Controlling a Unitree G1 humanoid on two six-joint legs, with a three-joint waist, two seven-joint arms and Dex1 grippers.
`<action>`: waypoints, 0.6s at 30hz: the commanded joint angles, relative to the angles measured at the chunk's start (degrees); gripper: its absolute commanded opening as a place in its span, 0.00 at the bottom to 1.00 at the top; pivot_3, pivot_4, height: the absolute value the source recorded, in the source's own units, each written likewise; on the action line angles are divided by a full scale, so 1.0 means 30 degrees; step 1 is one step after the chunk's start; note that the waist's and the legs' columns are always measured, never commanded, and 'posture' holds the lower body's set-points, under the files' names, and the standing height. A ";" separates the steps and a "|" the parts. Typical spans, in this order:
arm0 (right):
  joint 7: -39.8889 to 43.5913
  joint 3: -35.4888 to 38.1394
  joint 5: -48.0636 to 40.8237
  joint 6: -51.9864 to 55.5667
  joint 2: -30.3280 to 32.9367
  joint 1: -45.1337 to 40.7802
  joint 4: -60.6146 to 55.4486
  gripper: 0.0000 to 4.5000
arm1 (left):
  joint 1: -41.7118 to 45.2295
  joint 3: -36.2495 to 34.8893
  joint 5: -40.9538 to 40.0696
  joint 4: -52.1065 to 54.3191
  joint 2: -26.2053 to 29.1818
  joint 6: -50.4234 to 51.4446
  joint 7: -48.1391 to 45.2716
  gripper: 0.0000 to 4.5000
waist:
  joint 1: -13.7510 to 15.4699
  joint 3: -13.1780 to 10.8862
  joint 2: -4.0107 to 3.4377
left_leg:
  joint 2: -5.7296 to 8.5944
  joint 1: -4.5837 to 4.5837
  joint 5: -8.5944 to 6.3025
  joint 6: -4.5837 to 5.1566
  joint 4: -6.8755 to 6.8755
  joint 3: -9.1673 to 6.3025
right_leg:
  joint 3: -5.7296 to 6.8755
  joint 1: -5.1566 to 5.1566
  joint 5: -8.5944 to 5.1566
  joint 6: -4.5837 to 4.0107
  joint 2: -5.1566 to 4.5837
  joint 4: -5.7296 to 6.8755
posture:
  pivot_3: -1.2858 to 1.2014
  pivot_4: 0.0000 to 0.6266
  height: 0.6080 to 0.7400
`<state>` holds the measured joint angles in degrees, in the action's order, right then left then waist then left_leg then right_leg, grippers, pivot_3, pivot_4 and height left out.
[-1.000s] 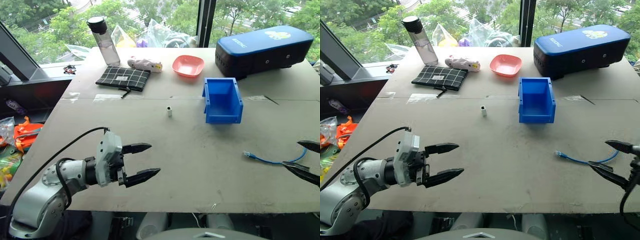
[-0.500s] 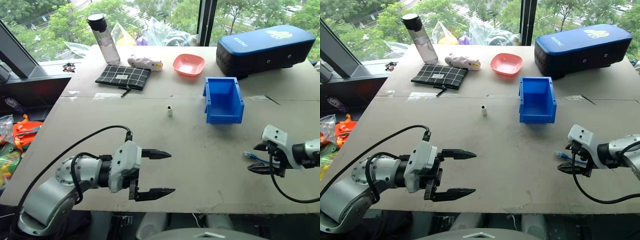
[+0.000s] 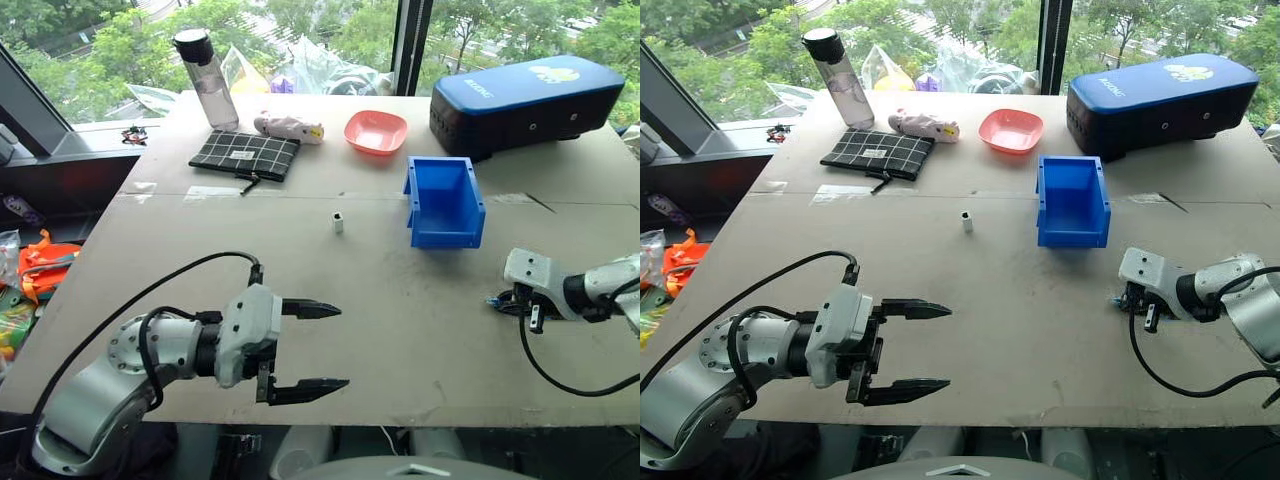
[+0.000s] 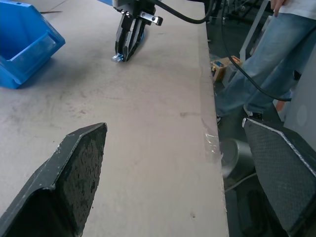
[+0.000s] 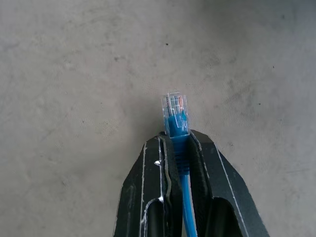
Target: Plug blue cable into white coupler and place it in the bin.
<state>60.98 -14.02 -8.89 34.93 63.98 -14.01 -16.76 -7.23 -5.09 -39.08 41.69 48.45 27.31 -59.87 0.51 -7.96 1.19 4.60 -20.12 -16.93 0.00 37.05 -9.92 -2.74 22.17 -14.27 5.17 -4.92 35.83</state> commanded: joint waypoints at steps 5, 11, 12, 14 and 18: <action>0.1527 -0.4718 0.2279 -0.0355 -0.3909 -0.4837 -0.2127 0.01 | -0.0768 -0.0491 0.1598 -0.1268 -0.0305 -0.0540 0.1524 1.00 | -0.0418 -0.0073 -0.0113 | -0.0058 0.0030 0.0007 -0.0015 -0.0039 0.0009 | -0.0038 0.0009 0.0001 0.0001 0.0041 0.0009 | 0.52 0.24 0.97; 0.2855 -0.8263 0.4823 -0.0692 -0.5967 -0.7791 0.1038 0.01 | -0.0231 0.0309 0.3360 -0.1086 -0.0693 -0.1174 0.2571 1.00 | -0.0088 -0.0063 -0.0086 | -0.0012 0.0023 0.0010 -0.0022 -0.0044 -0.0002 | 0.0004 0.0023 0.0002 -0.0004 0.0004 -0.0008 | 0.52 0.24 0.97; 0.2985 -0.8363 0.4786 -0.0946 -0.6438 -0.7986 0.1837 0.01 | -0.0031 0.0498 0.3499 -0.0907 -0.0754 -0.0975 0.2858 1.00 | -0.0088 -0.0032 -0.0039 | -0.0002 0.0024 0.0010 -0.0022 -0.0046 -0.0004 | -0.0003 0.0023 0.0003 -0.0004 -0.0003 -0.0010 | 0.52 0.24 0.97; 0.3491 -0.8356 0.4789 -0.1587 -0.6677 -0.8137 0.2571 0.19 | 0.0260 0.1021 0.3640 -0.0648 -0.0615 -0.0390 0.3082 1.00 | -0.0154 0.0007 0.0021 | -0.0013 0.0051 0.0013 -0.0027 -0.0062 -0.0018 | -0.0018 0.0020 0.0005 -0.0007 0.0012 0.0010 | 0.52 0.24 0.97; 0.3609 -0.6879 0.4147 -0.1488 -0.6365 -0.7464 0.1688 0.58 | 0.1381 0.2521 0.4975 -0.0532 -0.0033 0.1306 0.4077 1.00 | -0.0134 0.0007 0.0001 | -0.0024 0.0084 0.0017 -0.0035 -0.0082 -0.0027 | -0.0040 0.0006 0.0008 -0.0011 0.0019 0.0017 | 0.52 0.24 0.97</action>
<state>71.10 -34.93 4.10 29.91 44.12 -37.84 -10.58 -4.22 1.71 -25.42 38.28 48.01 29.71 -48.95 0.11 -7.94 1.19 4.59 -19.89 -16.87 -0.11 36.79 -10.00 -2.80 22.20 -14.25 5.14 -4.87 35.87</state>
